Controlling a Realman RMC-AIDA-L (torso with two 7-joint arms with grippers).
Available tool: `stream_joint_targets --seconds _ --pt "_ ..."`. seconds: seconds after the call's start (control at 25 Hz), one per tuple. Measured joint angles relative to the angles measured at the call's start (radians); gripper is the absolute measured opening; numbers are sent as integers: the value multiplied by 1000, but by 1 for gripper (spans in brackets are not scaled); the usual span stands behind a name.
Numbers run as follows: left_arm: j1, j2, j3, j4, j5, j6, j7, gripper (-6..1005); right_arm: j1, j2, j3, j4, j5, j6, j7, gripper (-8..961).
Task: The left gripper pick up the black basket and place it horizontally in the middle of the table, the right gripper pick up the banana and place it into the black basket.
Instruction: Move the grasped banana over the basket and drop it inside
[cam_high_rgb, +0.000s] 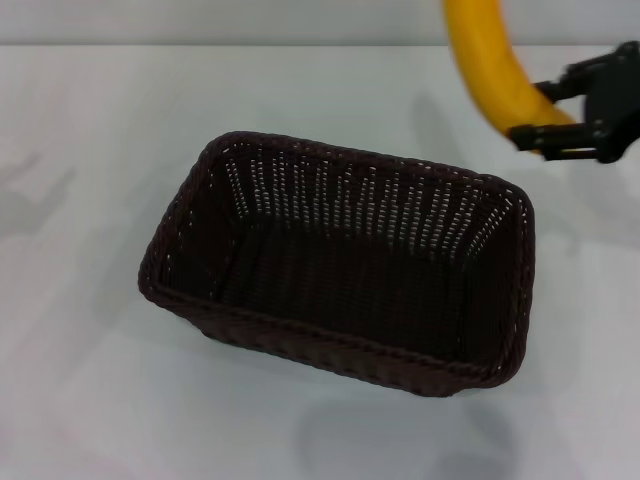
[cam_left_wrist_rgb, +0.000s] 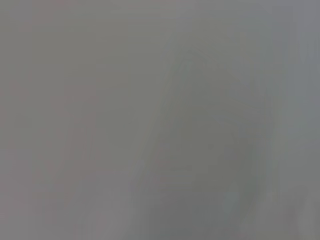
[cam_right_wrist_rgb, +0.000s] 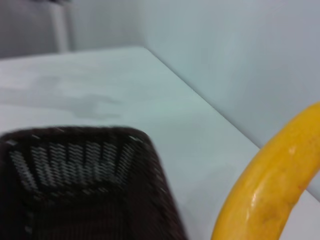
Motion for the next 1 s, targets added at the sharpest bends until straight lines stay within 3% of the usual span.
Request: stream_joint_targets --seconds 0.4,0.88,1.0 --pt "2 -2 -25 0 -27 0 9 607 -4 1 -74 -112 151 47 -118 589" --pt "1 -6 -26 -2 -49 0 19 607 -3 5 -141 -220 176 15 -217 626" --pt "1 -7 -26 -2 -51 0 23 607 -22 3 -103 -228 201 7 -254 726"
